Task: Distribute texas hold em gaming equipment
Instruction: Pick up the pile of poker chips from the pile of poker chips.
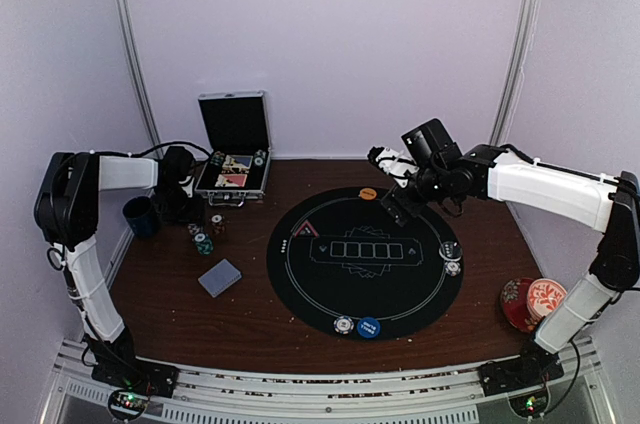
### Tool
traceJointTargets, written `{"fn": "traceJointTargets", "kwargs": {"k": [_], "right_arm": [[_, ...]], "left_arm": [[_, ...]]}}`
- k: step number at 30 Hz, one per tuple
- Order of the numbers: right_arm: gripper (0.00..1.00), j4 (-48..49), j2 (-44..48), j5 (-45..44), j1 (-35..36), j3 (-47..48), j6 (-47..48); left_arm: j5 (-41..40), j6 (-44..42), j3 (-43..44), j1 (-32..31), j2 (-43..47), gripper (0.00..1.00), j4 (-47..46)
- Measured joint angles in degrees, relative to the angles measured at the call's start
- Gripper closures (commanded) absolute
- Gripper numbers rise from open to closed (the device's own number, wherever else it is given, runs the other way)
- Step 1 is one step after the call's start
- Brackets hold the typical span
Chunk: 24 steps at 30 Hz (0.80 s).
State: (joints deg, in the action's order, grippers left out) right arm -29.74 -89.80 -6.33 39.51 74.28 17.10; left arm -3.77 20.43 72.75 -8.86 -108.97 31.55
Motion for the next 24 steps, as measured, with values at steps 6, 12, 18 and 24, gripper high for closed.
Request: {"fn": "traceJointTargets", "kwargs": {"k": [6, 12, 18, 24], "right_arm": [[0.0, 0.0, 0.0, 0.0, 0.0, 0.0, 0.0], [0.0, 0.0, 0.0, 0.0, 0.0, 0.0, 0.0], [0.0, 0.0, 0.0, 0.0, 0.1, 0.0, 0.0], [0.0, 0.0, 0.0, 0.0, 0.3, 0.0, 0.0]], "left_arm": [[0.0, 0.0, 0.0, 0.0, 0.0, 0.55, 0.0], [-0.2, -0.1, 0.0, -0.2, 0.0, 0.6, 0.0], [-0.7, -0.1, 0.0, -0.3, 0.0, 0.61, 0.0], [-1.8, -0.1, 0.0, -0.4, 1.1, 0.62, 0.0]]}}
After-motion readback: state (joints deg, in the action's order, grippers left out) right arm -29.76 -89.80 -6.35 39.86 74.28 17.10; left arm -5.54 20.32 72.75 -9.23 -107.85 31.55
